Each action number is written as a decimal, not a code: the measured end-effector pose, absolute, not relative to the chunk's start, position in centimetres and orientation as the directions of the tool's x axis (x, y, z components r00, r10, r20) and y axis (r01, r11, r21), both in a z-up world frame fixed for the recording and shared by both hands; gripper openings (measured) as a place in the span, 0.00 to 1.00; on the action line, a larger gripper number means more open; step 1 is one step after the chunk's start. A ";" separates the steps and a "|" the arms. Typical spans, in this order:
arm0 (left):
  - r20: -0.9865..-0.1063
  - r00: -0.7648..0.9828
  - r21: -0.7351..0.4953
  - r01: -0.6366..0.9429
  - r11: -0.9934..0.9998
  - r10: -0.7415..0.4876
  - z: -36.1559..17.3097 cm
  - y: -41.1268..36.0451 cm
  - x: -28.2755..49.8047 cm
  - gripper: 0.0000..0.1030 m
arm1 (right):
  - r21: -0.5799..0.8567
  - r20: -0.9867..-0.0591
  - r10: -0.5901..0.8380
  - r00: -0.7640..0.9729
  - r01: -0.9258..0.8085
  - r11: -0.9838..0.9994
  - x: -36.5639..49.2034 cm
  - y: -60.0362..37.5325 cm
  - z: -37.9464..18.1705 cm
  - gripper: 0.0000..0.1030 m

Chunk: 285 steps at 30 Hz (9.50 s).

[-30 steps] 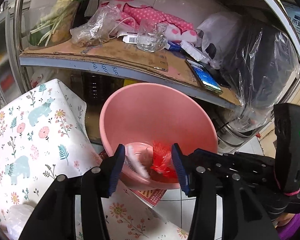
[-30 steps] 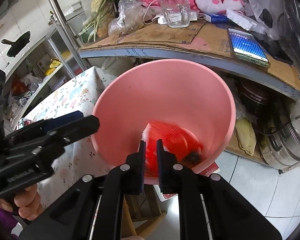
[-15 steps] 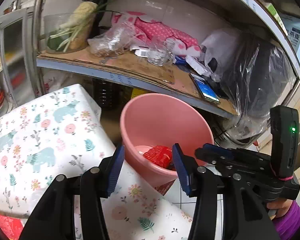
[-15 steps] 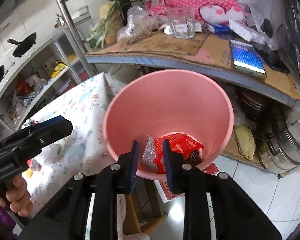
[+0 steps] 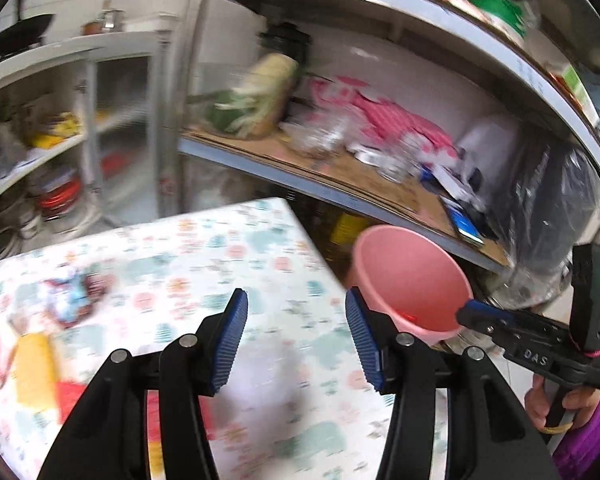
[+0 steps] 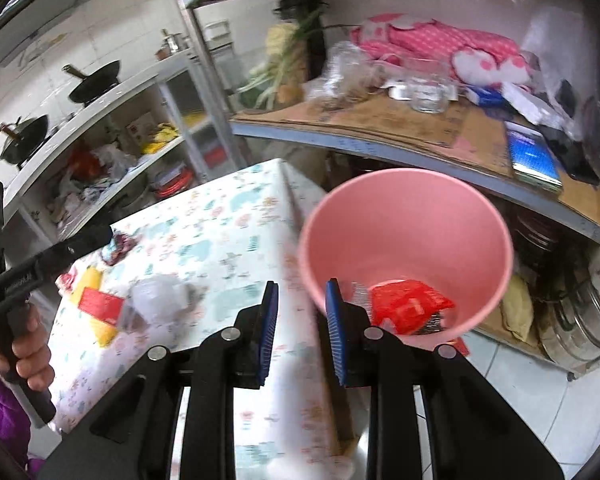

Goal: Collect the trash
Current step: 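Move both tools back over the table toward the tissue packet and plastic bag, then grasp the pink-and-white tissue packet with the left gripper while the right grasps the clear plastic bag, then carry the tissue packet and plastic bag over the pink bucket and release both, then move both tools back over the table toward the yellow sponge and red box, then grasp the yellow mesh sponge with the left gripper while the right grasps the red box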

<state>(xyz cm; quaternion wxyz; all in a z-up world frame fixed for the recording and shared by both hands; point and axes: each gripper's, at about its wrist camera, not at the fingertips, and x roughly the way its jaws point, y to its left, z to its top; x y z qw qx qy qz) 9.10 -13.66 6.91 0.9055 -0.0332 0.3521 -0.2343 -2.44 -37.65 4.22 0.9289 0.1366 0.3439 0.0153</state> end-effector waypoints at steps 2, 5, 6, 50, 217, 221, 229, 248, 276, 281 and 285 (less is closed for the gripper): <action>-0.617 0.669 -0.220 0.360 0.906 -0.416 7.1 -11.3 8.6 0.53 | 0.270 -0.638 0.150 0.755 0.037 0.962 -2.2 -36.3 4.1 0.24; -0.613 0.698 -0.214 0.302 0.929 -0.369 7.0 -8.0 7.6 0.55 | 0.285 -0.643 0.185 0.744 0.008 0.959 -2.0 -34.6 3.8 0.24; -0.616 0.708 -0.208 0.279 0.938 -0.347 7.0 -6.7 7.2 0.55 | 0.294 -0.643 0.201 0.739 -0.004 0.956 -1.9 -33.9 3.7 0.24; -0.697 0.716 -0.121 -0.048 0.991 -0.050 -2.1 14.8 10.6 0.29 | 0.320 -0.724 0.279 0.631 -0.052 0.946 4.3 -26.3 1.1 0.36; -0.683 0.565 -0.254 0.409 0.876 -0.462 3.3 -16.0 8.0 0.59 | 0.241 -0.671 0.090 0.736 0.101 0.965 -2.6 -34.6 1.9 0.36; -0.686 0.572 -0.250 0.394 0.885 -0.449 3.2 -14.9 7.7 0.59 | 0.237 -0.675 0.118 0.728 0.062 0.970 -2.2 -33.1 2.0 0.36; -0.683 0.592 -0.262 0.349 0.900 -0.428 2.8 -11.7 7.3 0.61 | 0.216 -0.682 0.176 0.710 -0.035 0.976 -1.4 -29.6 2.2 0.36; -0.674 0.674 -0.257 0.167 0.952 -0.301 2.8 0.5 3.6 0.64 | 0.227 -0.694 0.292 0.658 -0.185 0.956 -0.4 -24.2 1.7 0.46; -0.754 0.637 -0.228 -0.025 0.973 -0.161 -1.1 8.5 3.1 0.65 | -0.047 -0.826 0.358 0.437 -0.685 0.727 7.0 -11.3 2.3 0.55; -0.750 0.646 -0.193 -0.010 0.981 -0.141 -0.3 9.0 5.1 0.65 | -0.079 -0.855 0.337 0.394 -0.742 0.666 7.9 -9.3 0.7 0.55; -0.748 0.650 -0.176 0.000 0.984 -0.133 0.1 9.3 7.5 0.65 | -0.079 -0.861 0.325 0.392 -0.734 0.675 8.6 -9.0 -0.1 0.55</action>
